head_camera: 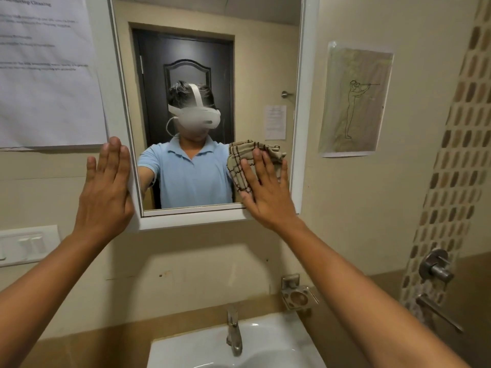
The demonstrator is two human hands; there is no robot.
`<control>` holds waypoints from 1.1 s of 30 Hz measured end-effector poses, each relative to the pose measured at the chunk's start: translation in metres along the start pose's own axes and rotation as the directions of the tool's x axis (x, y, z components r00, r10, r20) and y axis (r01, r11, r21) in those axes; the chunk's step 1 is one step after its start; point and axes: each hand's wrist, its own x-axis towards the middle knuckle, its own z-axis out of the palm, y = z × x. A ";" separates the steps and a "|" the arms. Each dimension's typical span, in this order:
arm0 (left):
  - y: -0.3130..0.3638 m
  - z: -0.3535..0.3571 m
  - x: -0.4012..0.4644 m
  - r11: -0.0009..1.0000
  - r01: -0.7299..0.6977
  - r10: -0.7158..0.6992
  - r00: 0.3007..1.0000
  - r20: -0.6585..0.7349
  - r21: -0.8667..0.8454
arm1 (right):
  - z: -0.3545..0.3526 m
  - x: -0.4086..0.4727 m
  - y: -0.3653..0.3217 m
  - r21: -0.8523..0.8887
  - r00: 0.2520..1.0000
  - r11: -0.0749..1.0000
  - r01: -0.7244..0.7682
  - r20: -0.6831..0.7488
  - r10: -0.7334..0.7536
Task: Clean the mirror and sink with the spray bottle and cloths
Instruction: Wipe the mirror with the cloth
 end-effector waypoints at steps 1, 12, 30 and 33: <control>0.000 0.000 0.000 1.000 -0.002 0.002 1.000 -0.006 -0.005 | -0.003 -0.001 0.012 -0.019 1.000 1.000 0.023 0.009 -0.023; -0.003 0.000 -0.001 1.000 -0.027 0.027 0.999 -0.029 -0.007 | 0.010 -0.002 -0.036 0.059 0.915 0.919 -0.390 -0.088 0.394; -0.014 -0.001 -0.016 0.996 -0.061 0.061 0.998 -0.001 -0.064 | 0.022 0.042 -0.206 0.122 0.988 0.980 -0.155 -0.006 0.157; -0.015 0.000 -0.023 0.994 -0.037 0.036 0.999 -0.014 -0.107 | 0.023 0.035 -0.211 0.129 0.996 0.988 -0.085 0.016 0.084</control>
